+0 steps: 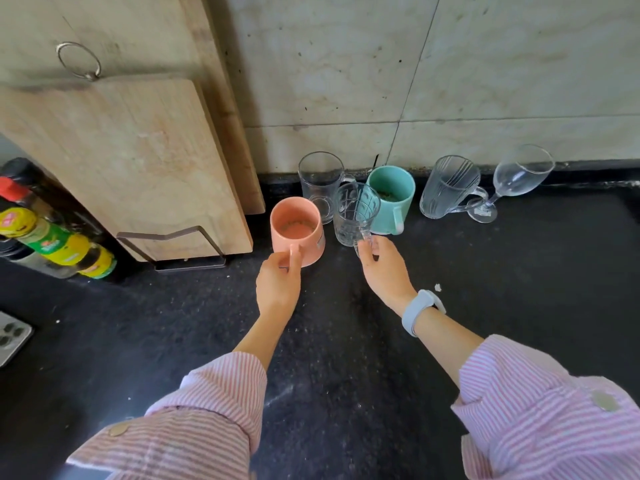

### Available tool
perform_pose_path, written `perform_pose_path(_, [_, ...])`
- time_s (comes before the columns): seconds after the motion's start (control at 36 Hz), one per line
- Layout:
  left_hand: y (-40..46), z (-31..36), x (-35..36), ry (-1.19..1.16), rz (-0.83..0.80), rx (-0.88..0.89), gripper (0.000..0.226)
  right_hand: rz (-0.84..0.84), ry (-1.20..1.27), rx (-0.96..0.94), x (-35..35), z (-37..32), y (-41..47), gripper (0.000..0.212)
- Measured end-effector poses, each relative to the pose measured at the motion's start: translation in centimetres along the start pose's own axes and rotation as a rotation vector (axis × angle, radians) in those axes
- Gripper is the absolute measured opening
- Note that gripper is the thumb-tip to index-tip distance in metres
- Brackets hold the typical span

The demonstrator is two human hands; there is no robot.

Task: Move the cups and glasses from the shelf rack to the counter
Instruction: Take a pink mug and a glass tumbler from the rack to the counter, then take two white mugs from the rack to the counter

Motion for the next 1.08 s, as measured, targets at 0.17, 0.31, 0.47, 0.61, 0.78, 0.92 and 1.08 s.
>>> perform_pose_path(0.17, [-4.1, -1.7, -2.5, 0.21, -0.008, 0.099, 0.046, 0.006, -0.138, 0.005, 1.4, 0.2, -4.9, 0.048])
perform_pose_path(0.31, [-8.9, -4.9, -7.1, 0.517, 0.045, 0.192, 0.047, -0.178, -0.409, -0.186, 6.9, -3.1, -9.1, 0.045])
perform_pose_path(0.47, [-16.4, -11.1, -18.2, 0.688, 0.24, 0.092, 0.047, -0.43, -0.638, -0.525, 17.4, -11.0, -16.6, 0.044])
perform_pose_path(0.61, [-28.1, -18.3, -29.2, 0.644, 0.484, -0.095, 0.044, -0.674, -0.557, -0.818, 26.5, -18.3, -28.5, 0.039])
perform_pose_path(0.78, [-48.1, -27.3, -38.4, 0.597, 0.787, -0.286, 0.03, -0.905, -0.468, -1.122, 34.7, -23.0, -48.0, 0.036])
perform_pose_path(0.92, [-66.4, -34.6, -40.9, 0.598, 0.964, -0.467, 0.03, -1.055, -0.454, -1.333, 40.2, -22.5, -65.3, 0.035])
perform_pose_path(1.08, [-86.0, -41.6, -41.4, 0.505, 1.129, -0.723, 0.038, -1.281, -0.428, -1.558, 44.1, -20.6, -85.2, 0.034])
Point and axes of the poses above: each hand's wrist, its own y-axis towards the middle knuckle, its own x-axis out of the palm, z = x × y, the point moved 9 cm from there along y, towards the middle knuckle, and after that the axes turned 7 degrees about -z, right-handed, at the moved point
